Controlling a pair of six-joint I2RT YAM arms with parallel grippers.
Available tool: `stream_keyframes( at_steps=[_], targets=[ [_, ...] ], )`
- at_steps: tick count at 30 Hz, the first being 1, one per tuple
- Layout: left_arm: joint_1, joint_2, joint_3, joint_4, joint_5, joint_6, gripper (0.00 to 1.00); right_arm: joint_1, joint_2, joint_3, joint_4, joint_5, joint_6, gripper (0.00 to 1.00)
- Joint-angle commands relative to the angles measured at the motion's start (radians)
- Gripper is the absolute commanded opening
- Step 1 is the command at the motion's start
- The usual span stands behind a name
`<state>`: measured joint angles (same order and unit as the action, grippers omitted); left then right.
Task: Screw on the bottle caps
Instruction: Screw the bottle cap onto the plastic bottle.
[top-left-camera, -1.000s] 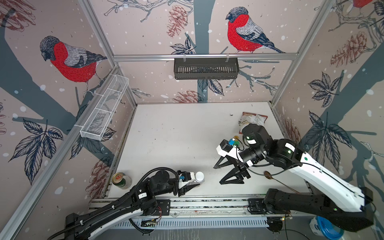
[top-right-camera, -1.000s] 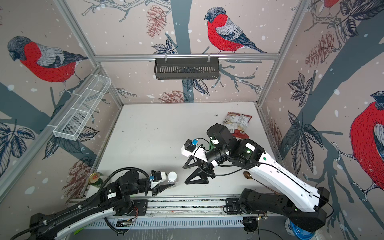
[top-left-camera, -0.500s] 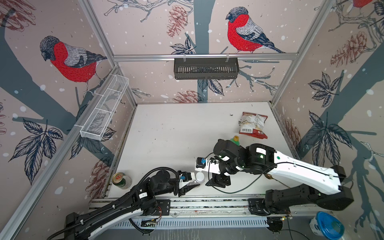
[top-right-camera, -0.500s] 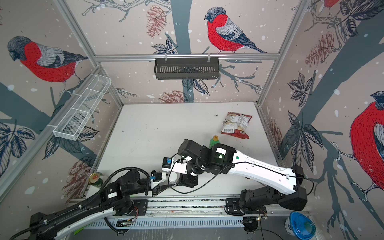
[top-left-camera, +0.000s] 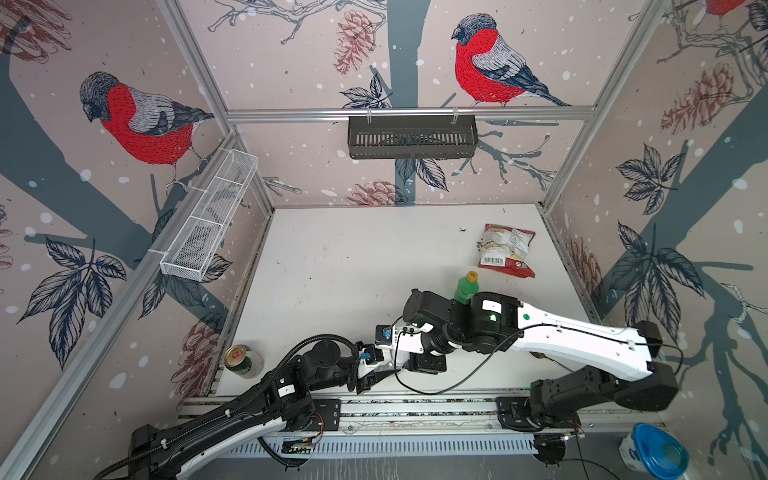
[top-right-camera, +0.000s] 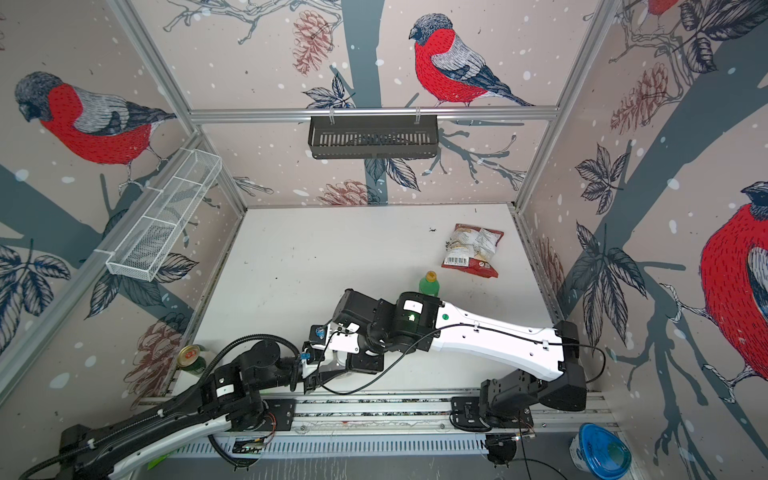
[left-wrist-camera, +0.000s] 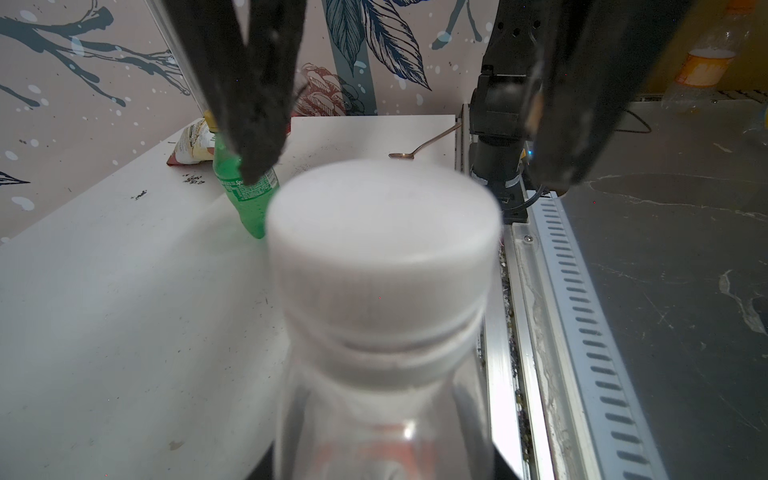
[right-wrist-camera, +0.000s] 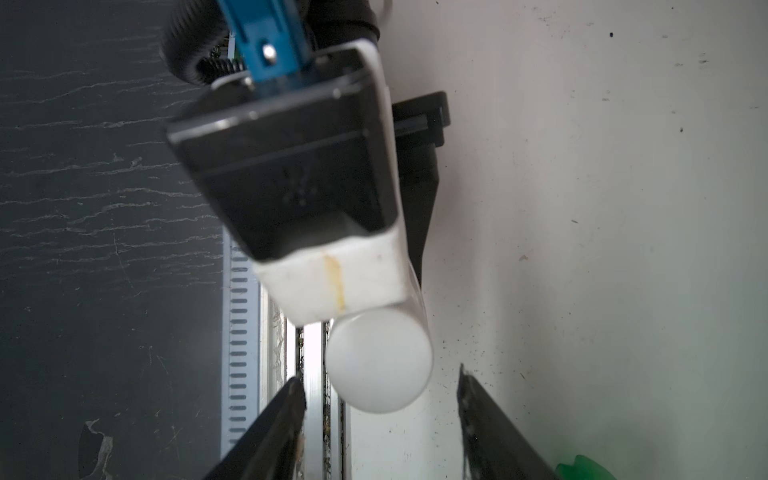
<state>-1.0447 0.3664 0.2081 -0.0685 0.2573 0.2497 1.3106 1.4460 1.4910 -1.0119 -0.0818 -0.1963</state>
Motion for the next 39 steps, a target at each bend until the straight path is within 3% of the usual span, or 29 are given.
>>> stream_keyframes(
  at_steps=[1, 22, 32, 39],
  targets=[
    [-0.002, 0.000, 0.001, 0.018, 0.016, 0.008, 0.38, 0.001, 0.010, 0.014, -0.004, 0.047, 0.002, 0.59],
    [-0.003, -0.003, -0.002, 0.017, 0.017, 0.008, 0.38, 0.012, 0.057, 0.037, -0.019, -0.018, 0.006, 0.52],
    [-0.003, -0.008, -0.002, 0.016, 0.009, 0.008, 0.38, 0.012, 0.080, 0.044, -0.034, 0.000, 0.036, 0.47],
    [-0.003, -0.011, -0.002, 0.016, -0.002, 0.010, 0.38, 0.012, 0.116, 0.063, -0.069, 0.081, 0.110, 0.40]
  ],
)
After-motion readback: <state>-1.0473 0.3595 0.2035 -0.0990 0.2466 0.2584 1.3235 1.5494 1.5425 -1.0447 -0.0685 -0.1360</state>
